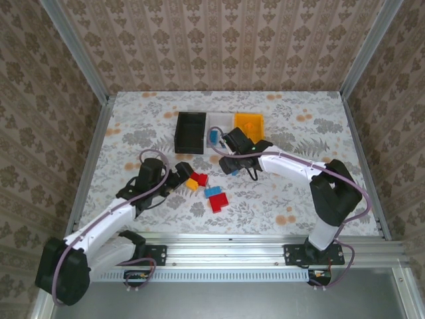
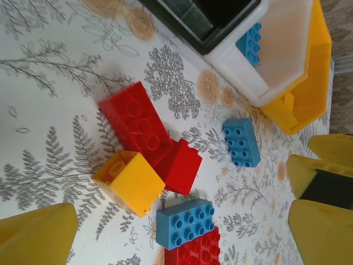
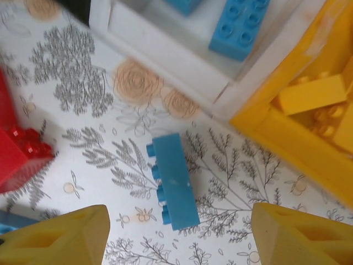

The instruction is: Sort the legos into containers by color

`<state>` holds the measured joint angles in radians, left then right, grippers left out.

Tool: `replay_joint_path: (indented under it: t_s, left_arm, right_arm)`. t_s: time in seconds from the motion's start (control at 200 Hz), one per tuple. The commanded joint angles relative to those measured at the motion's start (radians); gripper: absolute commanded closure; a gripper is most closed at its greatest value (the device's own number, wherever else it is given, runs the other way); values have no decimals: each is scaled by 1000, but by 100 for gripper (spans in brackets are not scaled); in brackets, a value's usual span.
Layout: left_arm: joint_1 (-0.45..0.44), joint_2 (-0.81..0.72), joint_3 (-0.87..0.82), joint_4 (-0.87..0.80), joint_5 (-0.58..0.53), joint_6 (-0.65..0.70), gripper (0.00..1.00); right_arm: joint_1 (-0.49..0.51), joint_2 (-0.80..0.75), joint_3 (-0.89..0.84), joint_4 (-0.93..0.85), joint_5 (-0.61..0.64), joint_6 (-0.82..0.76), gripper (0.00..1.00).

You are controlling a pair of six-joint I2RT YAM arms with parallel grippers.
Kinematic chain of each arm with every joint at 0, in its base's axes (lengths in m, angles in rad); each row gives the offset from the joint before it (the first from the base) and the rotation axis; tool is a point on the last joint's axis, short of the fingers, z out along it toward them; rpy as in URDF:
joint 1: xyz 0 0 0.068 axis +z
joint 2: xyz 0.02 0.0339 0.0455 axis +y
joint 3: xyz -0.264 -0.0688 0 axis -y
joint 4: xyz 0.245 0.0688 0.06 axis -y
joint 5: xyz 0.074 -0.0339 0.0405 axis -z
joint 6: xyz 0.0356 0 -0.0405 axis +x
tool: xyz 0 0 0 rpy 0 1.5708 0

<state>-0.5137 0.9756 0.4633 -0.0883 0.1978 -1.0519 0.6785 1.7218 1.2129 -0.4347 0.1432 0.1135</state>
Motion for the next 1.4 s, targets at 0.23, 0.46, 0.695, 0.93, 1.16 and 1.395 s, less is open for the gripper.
replay_joint_path:
  t_s: [0.23,0.46,0.695,0.93,1.16,1.395]
  left_arm:
    - [-26,55,2,36,26,-7,0]
    - [-19,11,8,-5,-12,23,0]
    - [-5,0,1,-5,-8,26,0]
    - [1,-41,0,-41,-7,29,0]
    - [7,-98,-17,-47,-33,29,0]
    - [17,-113,4,-93,-16,34,0]
  right_arm:
    - [5,163,12,58,1,-34,31]
    - [9,200,12,70,-16,-19,51]
    - [9,180,-7,89,-13,-23,76]
    - [47,105,-21,86,-6,-11,80]
    - [52,17,70,42,77,-44,79]
    - [-37,245,387,-32,43,-73,79]
